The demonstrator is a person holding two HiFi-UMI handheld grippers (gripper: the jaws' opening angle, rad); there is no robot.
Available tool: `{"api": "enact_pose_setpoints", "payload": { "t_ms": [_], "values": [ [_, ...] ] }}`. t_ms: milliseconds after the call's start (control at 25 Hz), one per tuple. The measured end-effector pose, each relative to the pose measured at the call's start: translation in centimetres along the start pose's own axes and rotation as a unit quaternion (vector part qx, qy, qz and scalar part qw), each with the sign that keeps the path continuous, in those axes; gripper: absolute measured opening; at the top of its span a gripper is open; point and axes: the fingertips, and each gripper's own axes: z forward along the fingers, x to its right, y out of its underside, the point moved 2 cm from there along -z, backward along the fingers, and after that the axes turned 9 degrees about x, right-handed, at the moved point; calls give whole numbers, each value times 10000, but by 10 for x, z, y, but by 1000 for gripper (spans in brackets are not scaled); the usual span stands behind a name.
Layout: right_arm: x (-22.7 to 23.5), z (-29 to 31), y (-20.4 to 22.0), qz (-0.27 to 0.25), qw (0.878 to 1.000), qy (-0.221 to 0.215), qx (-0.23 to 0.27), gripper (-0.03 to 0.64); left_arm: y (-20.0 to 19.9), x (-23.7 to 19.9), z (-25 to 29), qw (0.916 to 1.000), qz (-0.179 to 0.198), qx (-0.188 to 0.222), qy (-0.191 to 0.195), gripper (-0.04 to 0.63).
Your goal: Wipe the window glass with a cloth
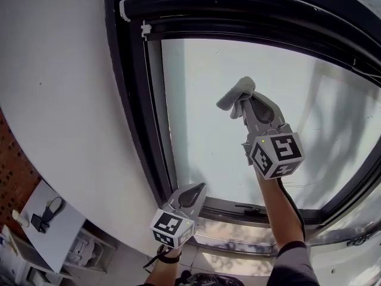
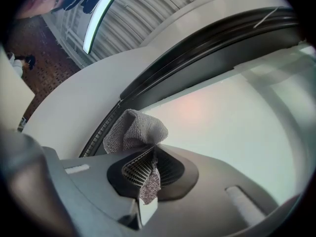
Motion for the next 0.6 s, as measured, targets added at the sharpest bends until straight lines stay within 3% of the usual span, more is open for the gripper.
{"api": "enact_pose_setpoints", "payload": {
  "t_ms": [440, 600],
  "values": [
    [103, -83, -23, -389, 9955, 861, -105, 14, 7, 69, 57, 9966, -175, 30, 807, -9],
    [138, -113, -25, -825, 9902, 1109, -182, 15, 9, 84, 73, 9954, -136, 37, 952, -9]
  ]
}}
